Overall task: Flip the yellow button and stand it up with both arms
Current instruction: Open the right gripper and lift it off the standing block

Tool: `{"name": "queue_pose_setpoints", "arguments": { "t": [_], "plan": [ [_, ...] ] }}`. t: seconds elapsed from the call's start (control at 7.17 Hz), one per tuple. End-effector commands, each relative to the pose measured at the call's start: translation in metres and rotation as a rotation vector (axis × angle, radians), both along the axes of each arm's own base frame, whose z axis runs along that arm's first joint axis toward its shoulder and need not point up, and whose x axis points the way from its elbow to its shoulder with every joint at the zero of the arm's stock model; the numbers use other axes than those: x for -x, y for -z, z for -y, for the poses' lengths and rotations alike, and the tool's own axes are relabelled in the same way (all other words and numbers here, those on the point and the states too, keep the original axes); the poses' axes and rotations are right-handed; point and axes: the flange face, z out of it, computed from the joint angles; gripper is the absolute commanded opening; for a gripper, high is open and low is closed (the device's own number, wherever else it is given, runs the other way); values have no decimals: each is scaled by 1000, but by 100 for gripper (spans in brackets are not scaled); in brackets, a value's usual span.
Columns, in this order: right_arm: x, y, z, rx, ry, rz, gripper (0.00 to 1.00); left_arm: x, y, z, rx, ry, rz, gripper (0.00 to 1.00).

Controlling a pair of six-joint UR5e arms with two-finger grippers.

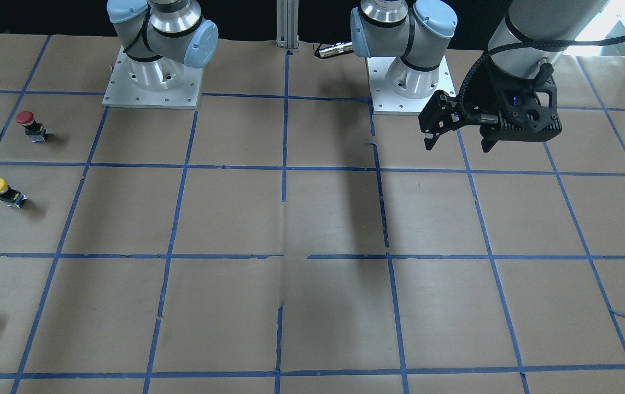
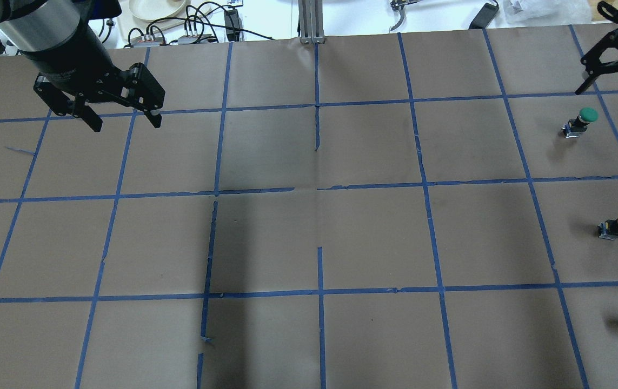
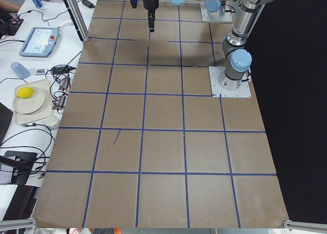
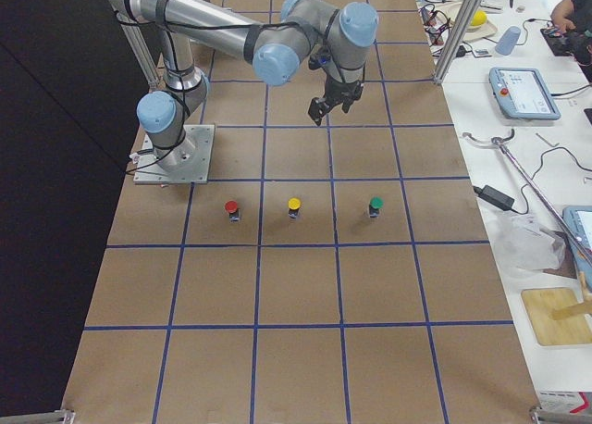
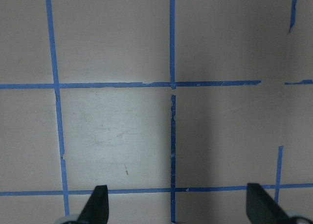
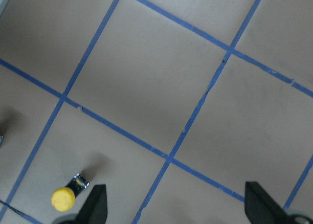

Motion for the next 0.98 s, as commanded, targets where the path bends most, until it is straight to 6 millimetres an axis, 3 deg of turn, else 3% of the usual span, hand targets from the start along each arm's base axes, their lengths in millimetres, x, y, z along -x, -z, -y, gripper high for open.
{"name": "queue_pose_setpoints", "arguments": {
  "t": [0.0, 0.42, 0.84],
  "plan": [
    [-63, -34, 4, -22, 238, -40, 100, 0, -1, -3, 3, 7, 1, 100],
    [-157, -59, -5, -26, 695, -54, 100, -1, -3, -3, 7, 6, 1, 100],
    [-241, -68, -20, -33, 1242, -61, 100, -1, -1, -4, 3, 7, 4, 100]
  ]
}}
